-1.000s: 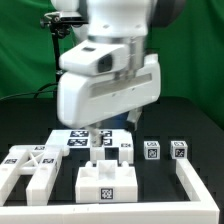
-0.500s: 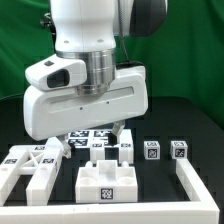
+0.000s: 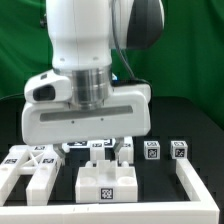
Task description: Assemble chair
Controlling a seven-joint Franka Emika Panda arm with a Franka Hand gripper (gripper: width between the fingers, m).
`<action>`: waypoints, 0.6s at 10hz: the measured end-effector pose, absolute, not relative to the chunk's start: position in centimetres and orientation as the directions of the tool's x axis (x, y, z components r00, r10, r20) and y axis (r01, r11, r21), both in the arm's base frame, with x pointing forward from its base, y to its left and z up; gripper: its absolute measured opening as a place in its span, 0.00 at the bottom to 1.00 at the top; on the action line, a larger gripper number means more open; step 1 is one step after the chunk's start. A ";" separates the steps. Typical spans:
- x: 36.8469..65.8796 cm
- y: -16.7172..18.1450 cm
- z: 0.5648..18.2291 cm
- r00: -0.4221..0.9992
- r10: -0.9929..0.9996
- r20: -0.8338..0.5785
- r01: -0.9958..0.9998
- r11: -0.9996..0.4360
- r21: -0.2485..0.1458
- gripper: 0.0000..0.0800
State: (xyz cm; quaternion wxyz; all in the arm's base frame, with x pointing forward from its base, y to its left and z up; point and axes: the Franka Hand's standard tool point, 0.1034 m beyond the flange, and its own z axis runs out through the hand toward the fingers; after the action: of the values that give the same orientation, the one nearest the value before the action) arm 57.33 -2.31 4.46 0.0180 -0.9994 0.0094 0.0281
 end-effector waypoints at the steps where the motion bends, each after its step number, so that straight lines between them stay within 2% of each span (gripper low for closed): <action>1: 57.5 -2.5 3.5 0.999 -0.016 -0.035 -0.017 -0.999 -0.032 0.81; 2: 57.7 -3.0 2.4 1.000 0.007 -0.016 0.006 -1.000 -0.028 0.81; 4: 58.0 -3.4 1.9 0.999 0.033 0.012 0.034 -0.999 -0.023 0.81; 5: 58.0 -3.4 1.9 0.999 0.034 0.012 0.035 -0.999 -0.023 0.66; 6: 58.0 -3.4 1.9 0.999 0.035 0.012 0.035 -0.999 -0.023 0.66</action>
Offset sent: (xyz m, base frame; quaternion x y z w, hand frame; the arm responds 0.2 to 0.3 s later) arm 0.0000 0.0000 0.0000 0.0000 0.0000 0.0000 1.0000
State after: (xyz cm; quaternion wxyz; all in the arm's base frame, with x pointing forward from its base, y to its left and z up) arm 58.04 -3.38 1.89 0.0116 -0.9998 -0.0173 -0.0057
